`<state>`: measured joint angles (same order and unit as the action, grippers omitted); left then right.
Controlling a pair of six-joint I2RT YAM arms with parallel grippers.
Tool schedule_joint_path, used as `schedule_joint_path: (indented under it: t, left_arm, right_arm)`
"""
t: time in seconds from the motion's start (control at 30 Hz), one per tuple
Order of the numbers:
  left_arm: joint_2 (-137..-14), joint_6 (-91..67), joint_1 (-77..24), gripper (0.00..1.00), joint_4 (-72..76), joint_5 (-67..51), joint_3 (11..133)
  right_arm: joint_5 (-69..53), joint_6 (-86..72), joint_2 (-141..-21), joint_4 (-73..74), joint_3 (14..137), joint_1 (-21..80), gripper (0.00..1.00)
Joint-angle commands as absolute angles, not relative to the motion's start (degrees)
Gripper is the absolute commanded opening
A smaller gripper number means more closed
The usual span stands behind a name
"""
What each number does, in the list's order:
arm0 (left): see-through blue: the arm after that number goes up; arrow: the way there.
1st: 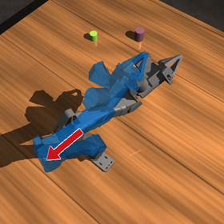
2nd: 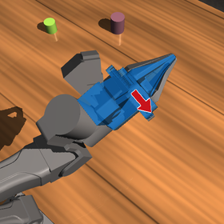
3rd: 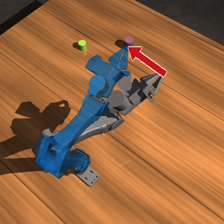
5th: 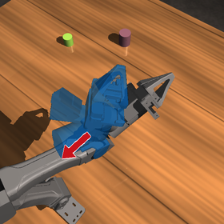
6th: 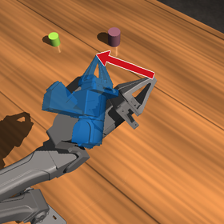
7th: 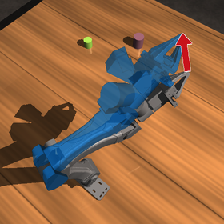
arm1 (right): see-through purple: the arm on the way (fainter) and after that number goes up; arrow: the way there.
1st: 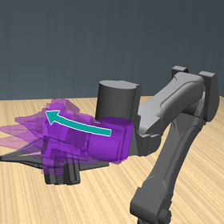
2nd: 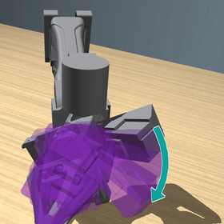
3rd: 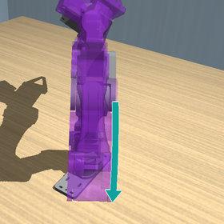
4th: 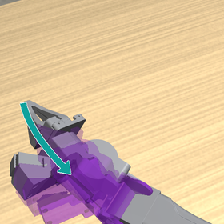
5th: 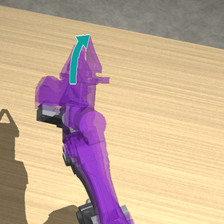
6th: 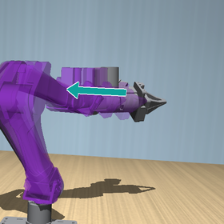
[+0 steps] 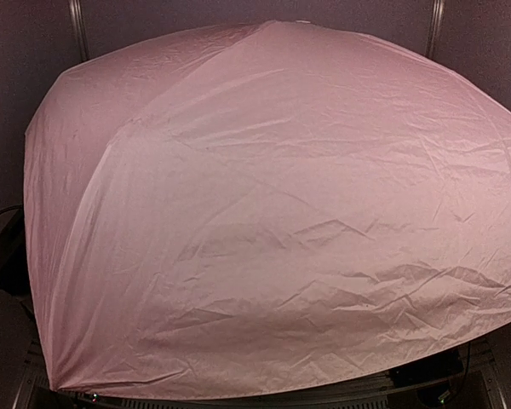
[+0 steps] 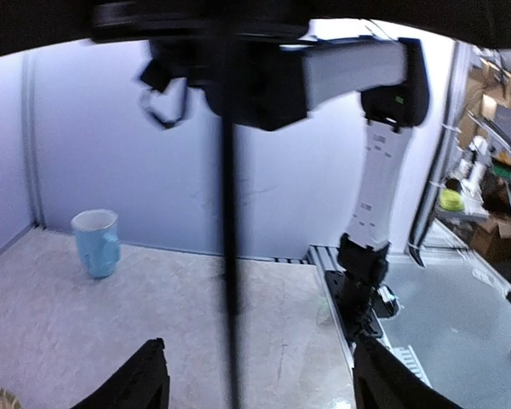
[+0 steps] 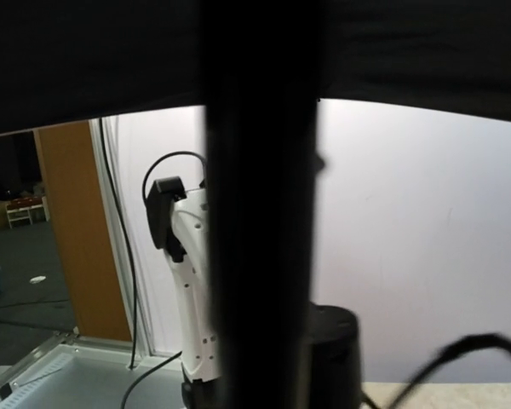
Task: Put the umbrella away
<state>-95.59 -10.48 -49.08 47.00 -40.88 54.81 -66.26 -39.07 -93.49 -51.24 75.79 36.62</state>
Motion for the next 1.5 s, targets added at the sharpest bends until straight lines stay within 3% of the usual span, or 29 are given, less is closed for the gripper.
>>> schedule_joint_path:
  t: [0.0, 0.07, 0.23, 0.37, 0.47, 0.57, 0.6, 0.7, 0.77, 1.0, 1.47]
  left_arm:
    - [-94.24, -4.19, -52.5, 0.73, 43.06, -41.24, 58.12]
    - [-96.03, -4.66, -52.52, 0.67, 41.59, -38.09, 60.07]
    - [-99.22, -7.32, -51.64, 0.35, 38.09, -34.77, 64.08]
    - [-98.63, -6.56, -52.47, 0.23, 39.33, -34.68, 63.14]
    - [-97.99, -7.33, -52.88, 0.01, 39.45, -33.48, 62.9]
    - [-96.84, -9.8, -52.91, 0.0, 39.13, -27.77, 62.64]
    - [-96.33, -10.64, -52.98, 0.0, 38.54, -25.07, 62.65]
    - [-95.12, -13.98, -53.52, 0.0, 34.07, -14.89, 63.45]
    - [-94.61, -16.29, -54.2, 0.0, 29.35, -6.71, 64.98]
    - [-96.19, -15.83, -57.82, 0.0, 15.39, 10.83, 72.09]
    - [-99.01, -11.91, -62.9, 0.0, 13.27, 23.11, 75.41]
  right_arm:
    - [-65.59, -40.13, -92.39, -55.49, 77.84, 36.54, 0.0]
    - [-66.03, -42.61, -93.27, -58.46, 78.03, 36.62, 0.0]
    - [-66.19, -43.53, -93.52, -58.87, 78.08, 36.74, 0.0]
    - [-65.71, -42.8, -93.03, -58.54, 77.25, 36.76, 0.0]
    - [-65.6, -42.84, -92.75, -57.95, 76.95, 36.74, 0.0]
    - [-62.71, -41.52, -91.67, -54.88, 75.7, 36.36, 0.02]
    - [-60.55, -39.68, -91.03, -52.04, 75.2, 36.19, 0.11]
    - [-50.45, -32.4, -88.53, -41.02, 73.47, 35.95, 0.52]
    - [-41.22, -29.13, -86.61, -35.89, 71.89, 35.97, 0.61]
    - [-31.26, -27.75, -86.61, -30.88, 70.36, 35.95, 0.63]
    - [-25.84, -31.44, -91.03, -31.79, 72.5, 35.95, 0.53]
